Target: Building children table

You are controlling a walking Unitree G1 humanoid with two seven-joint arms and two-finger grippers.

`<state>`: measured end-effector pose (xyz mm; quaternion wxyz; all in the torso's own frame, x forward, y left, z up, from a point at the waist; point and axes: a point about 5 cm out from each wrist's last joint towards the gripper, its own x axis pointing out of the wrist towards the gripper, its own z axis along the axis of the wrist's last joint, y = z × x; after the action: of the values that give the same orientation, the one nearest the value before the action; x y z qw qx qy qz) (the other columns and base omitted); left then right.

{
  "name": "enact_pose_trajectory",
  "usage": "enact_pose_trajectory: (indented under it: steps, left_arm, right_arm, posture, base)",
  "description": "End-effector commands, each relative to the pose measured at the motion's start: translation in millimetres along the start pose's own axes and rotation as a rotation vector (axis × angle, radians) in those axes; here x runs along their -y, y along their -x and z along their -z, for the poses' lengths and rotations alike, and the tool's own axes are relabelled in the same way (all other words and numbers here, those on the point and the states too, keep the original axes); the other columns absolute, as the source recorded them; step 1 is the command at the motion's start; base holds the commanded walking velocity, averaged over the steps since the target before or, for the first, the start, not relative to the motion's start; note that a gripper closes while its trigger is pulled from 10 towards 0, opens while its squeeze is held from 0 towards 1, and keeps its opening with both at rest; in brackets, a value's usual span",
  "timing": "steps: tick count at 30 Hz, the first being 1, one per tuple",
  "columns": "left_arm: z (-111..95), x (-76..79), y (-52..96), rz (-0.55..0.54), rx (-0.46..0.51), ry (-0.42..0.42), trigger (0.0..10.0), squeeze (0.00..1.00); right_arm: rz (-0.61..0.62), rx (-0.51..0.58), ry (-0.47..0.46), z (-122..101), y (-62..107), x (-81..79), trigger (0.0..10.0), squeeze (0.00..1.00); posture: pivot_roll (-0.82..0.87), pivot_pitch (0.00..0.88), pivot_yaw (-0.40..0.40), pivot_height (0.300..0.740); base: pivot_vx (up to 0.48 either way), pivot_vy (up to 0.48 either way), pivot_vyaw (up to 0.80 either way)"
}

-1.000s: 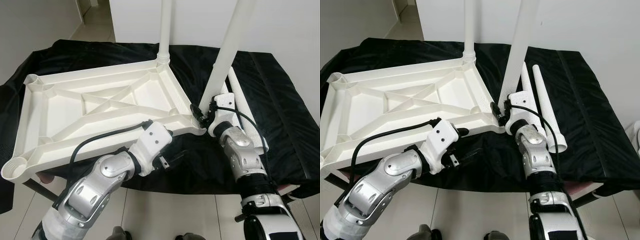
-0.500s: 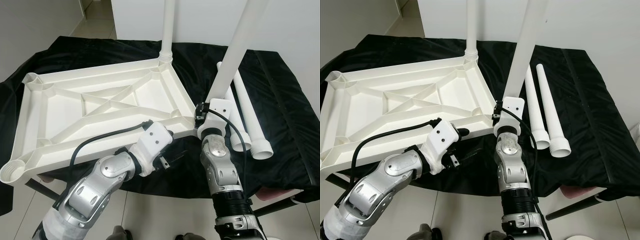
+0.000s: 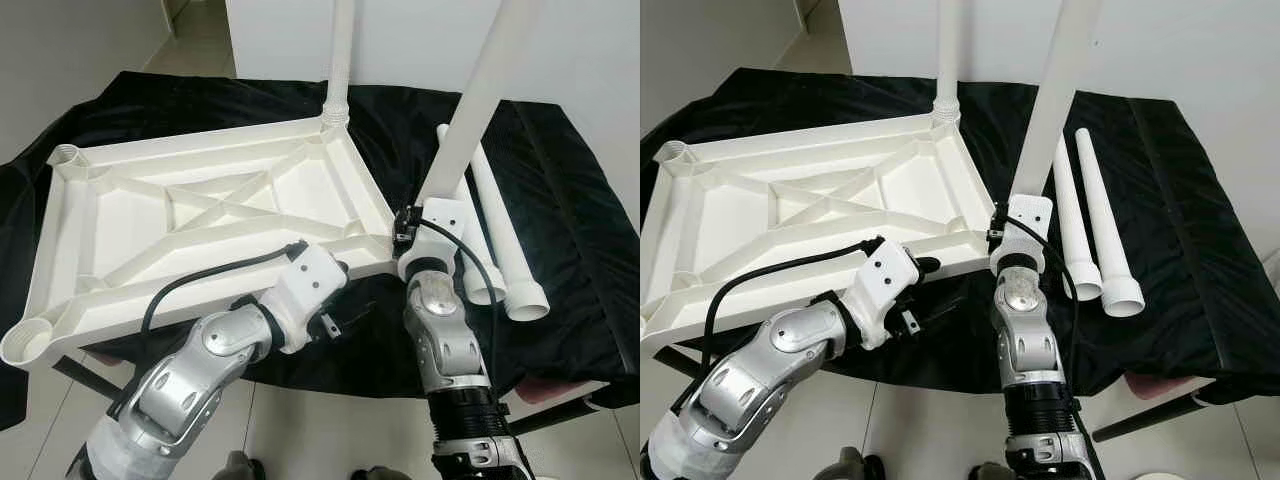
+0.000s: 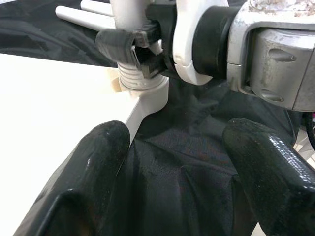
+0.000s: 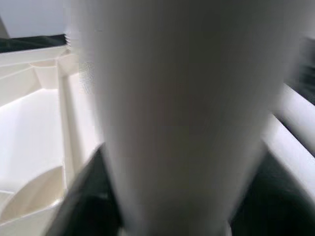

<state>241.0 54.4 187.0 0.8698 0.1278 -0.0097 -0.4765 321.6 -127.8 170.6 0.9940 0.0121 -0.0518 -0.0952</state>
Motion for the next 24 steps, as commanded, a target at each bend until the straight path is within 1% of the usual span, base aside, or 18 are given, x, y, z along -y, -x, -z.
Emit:
enact_pose_trajectory:
  steps: [1, 4, 5, 6, 7, 9, 10, 11, 13, 14, 16, 18, 19, 22, 24]
  left_arm:
    - [-0.7, 6.4, 0.3, 0.056, 0.000, 0.006, 10.0, 0.00]
    - [-0.7, 6.0, 0.7, 0.053, -0.001, 0.006, 10.0, 0.00]
    - [-0.7, 5.9, 0.6, 0.052, -0.001, 0.005, 10.0, 0.00]
    - [-0.7, 5.9, 0.6, 0.052, -0.001, 0.005, 10.0, 0.00]
    - [-0.7, 5.4, 0.7, 0.052, -0.002, 0.003, 10.0, 0.00]
    - [-0.7, 5.1, 0.6, 0.052, -0.003, 0.003, 10.0, 0.00]
    - [-0.7, 4.9, 0.5, 0.053, -0.003, 0.002, 10.0, 0.00]
    - [-0.7, 4.9, 0.5, 0.053, -0.003, 0.002, 10.0, 0.00]
    - [-0.8, 4.6, 0.3, 0.054, -0.003, 0.000, 10.0, 0.00]
    - [-0.7, 4.5, 0.2, 0.055, -0.003, -0.001, 10.0, 0.00]
    - [-0.6, 4.3, 0.0, 0.057, -0.003, -0.001, 10.0, 0.00]
    - [-0.7, 3.9, -0.5, 0.060, -0.002, -0.005, 10.0, 0.00]
    - [-0.7, 3.9, -0.5, 0.060, -0.002, -0.005, 10.0, 0.00]
    - [-0.9, 3.0, -1.0, 0.061, -0.002, -0.006, 10.0, 0.00]
    - [-0.9, 2.7, -1.0, 0.060, -0.002, -0.006, 10.0, 0.00]
  right_arm:
    - [0.026, -0.042, 0.014, 9.2, 2.3, 6.1, 10.0, 1.00]
    - [0.009, -0.032, 0.011, 7.0, 1.7, 5.2, 10.0, 1.00]
    - [0.000, -0.029, 0.011, 5.8, 1.4, 5.1, 10.0, 0.81]
    - [0.000, -0.029, 0.011, 5.8, 1.4, 5.1, 10.0, 0.81]
    - [-0.045, -0.005, 0.005, 2.0, 0.5, 5.2, 10.0, 0.00]
    - [-0.079, 0.011, -0.006, 0.1, 0.0, 6.6, 10.0, 0.00]
    - [-0.124, 0.007, -0.013, 1.1, -1.0, 7.3, 10.0, 0.00]
    - [-0.124, 0.007, -0.013, 1.1, -1.0, 7.3, 10.0, 0.00]
    - [-0.175, 0.000, -0.021, 2.3, -2.2, 7.9, 10.0, 0.00]
    - [-0.235, -0.003, -0.026, 2.9, -3.4, 9.6, 10.0, 0.00]
    - [-0.298, -0.003, -0.031, 3.1, -4.5, 11.7, 10.0, 0.00]
    - [-0.401, -0.004, 0.009, 5.7, -4.5, 12.4, 10.0, 0.00]
    - [-0.401, -0.004, 0.009, 5.7, -4.5, 12.4, 10.0, 0.00]
    - [-0.513, 0.001, 0.052, 8.0, -4.8, 13.6, 10.0, 0.00]
    - [-0.558, 0.018, 0.071, 7.3, -6.3, 15.7, 10.0, 0.00]
  posture:
    - [-0.10, 0.114, 0.014, 0.740]
    - [-0.10, 0.112, 0.015, 0.740]
    - [-0.10, 0.112, 0.015, 0.740]
    - [-0.10, 0.112, 0.015, 0.740]
    - [-0.10, 0.112, 0.017, 0.740]
    - [-0.10, 0.111, 0.019, 0.740]
    - [-0.10, 0.110, 0.020, 0.740]
    - [-0.10, 0.110, 0.020, 0.740]
    - [-0.10, 0.110, 0.022, 0.740]
    - [-0.11, 0.109, 0.025, 0.740]
    - [-0.11, 0.109, 0.025, 0.740]
    - [-0.11, 0.105, 0.026, 0.740]
    - [-0.11, 0.105, 0.026, 0.740]
    - [-0.11, 0.106, 0.028, 0.740]
    - [-0.11, 0.106, 0.028, 0.740]
  base:
    - [0.000, 0.000, 0.00]
    - [0.000, 0.000, 0.00]
    - [0.000, 0.000, 0.00]
    - [0.000, 0.000, 0.00]
    - [0.000, 0.000, 0.00]
    - [0.000, 0.000, 0.00]
    - [0.000, 0.000, 0.00]
    - [0.000, 0.000, 0.00]
    - [0.000, 0.000, 0.00]
    - [0.000, 0.000, 0.00]
    - [0.000, 0.000, 0.00]
    - [0.000, 0.000, 0.00]
    - [0.000, 0.000, 0.00]
    - [0.000, 0.000, 0.00]
    - [0.000, 0.000, 0.00]
